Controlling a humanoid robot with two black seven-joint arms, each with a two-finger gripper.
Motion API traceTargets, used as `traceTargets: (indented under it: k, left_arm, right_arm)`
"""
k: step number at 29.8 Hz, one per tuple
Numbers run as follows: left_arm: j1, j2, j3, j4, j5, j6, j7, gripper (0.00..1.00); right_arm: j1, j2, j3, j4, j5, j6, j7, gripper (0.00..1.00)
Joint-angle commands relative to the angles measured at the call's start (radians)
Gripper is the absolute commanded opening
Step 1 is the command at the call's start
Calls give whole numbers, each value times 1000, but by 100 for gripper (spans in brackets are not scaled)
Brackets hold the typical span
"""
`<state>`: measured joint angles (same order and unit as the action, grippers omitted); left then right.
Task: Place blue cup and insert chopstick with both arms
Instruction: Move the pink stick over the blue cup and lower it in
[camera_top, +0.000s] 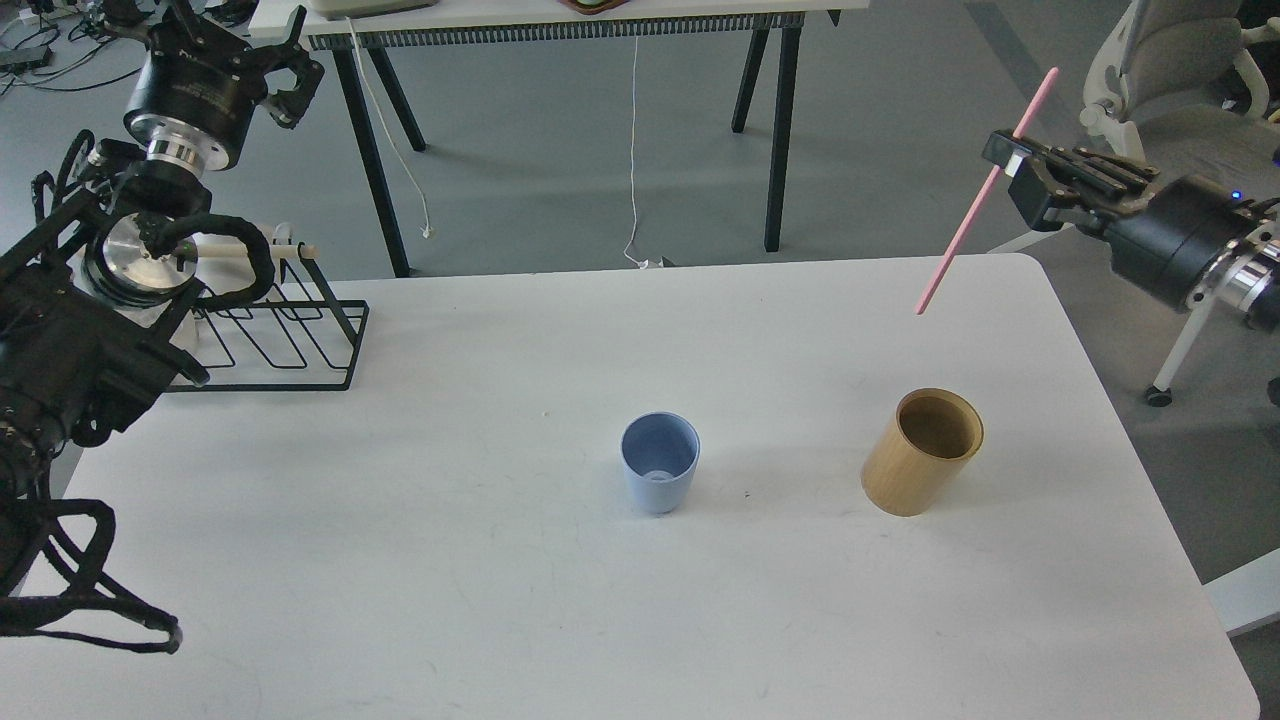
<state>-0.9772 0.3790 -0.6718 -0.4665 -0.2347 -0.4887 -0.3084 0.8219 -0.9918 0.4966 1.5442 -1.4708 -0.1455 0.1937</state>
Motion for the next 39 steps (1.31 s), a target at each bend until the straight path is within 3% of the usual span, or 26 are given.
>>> traceTargets:
  k: [1, 10, 18, 39]
  left_arm:
    - [-1, -2, 1, -1, 0, 0, 0, 100]
    - [0, -5, 3, -1, 1, 0, 0, 100]
    - [2, -6, 1, -1, 0, 0, 0, 100]
    - [15, 0, 0, 0, 0, 0, -1, 100]
  right_arm:
    - [16, 120, -3, -6, -8, -5, 0, 6]
    - [29, 384, -68, -76, -11, -2, -25, 6]
    - [28, 518, -193, -205, -59, -2, -39, 6]
    - [-3, 535, -237, -207, -66, 1, -39, 12]
